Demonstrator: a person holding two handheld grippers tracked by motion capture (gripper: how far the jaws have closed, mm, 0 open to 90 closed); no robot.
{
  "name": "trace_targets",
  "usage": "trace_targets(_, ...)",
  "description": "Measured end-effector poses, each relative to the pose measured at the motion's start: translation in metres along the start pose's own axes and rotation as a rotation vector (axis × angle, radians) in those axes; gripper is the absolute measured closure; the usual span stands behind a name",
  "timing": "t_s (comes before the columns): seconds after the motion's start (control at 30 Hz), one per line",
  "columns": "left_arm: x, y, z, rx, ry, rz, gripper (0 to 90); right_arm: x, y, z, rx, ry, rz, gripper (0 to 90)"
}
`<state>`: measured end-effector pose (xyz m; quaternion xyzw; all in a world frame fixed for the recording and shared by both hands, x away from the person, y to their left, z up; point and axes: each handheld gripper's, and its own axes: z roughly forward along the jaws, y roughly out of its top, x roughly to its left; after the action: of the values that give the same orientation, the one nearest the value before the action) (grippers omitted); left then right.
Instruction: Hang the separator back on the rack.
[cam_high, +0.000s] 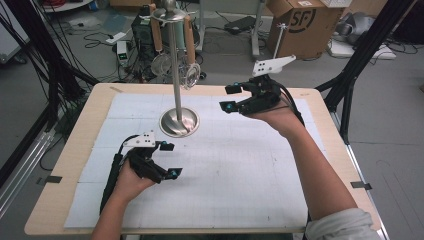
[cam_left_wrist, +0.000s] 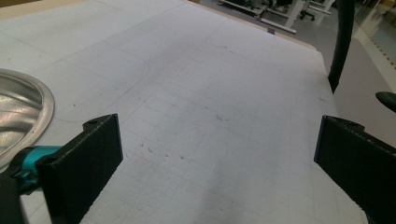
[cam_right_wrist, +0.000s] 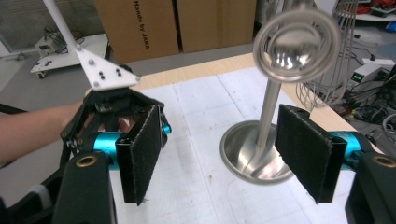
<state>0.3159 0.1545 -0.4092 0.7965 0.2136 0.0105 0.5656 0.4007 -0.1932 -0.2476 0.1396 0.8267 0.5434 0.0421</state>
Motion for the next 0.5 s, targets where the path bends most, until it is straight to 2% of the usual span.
trace_targets(0.17, 0.0, 0.0, 0.001, 0.002, 0.001, 0.004, 1.6, 0.0, -0.018, -0.005, -0.007, -0.002, 0.022, 29.0)
trace_targets(0.3, 0.001, 0.0, 0.0, 0.001, 0.002, 0.003, 1.6, 0.002, -0.033, -0.008, 0.002, -0.028, 0.029, 25.5)
trace_targets(0.5, 0.001, -0.001, 0.0, 0.003, 0.002, 0.003, 1.6, 0.006, -0.058, -0.01, 0.006, -0.054, 0.075, 23.0)
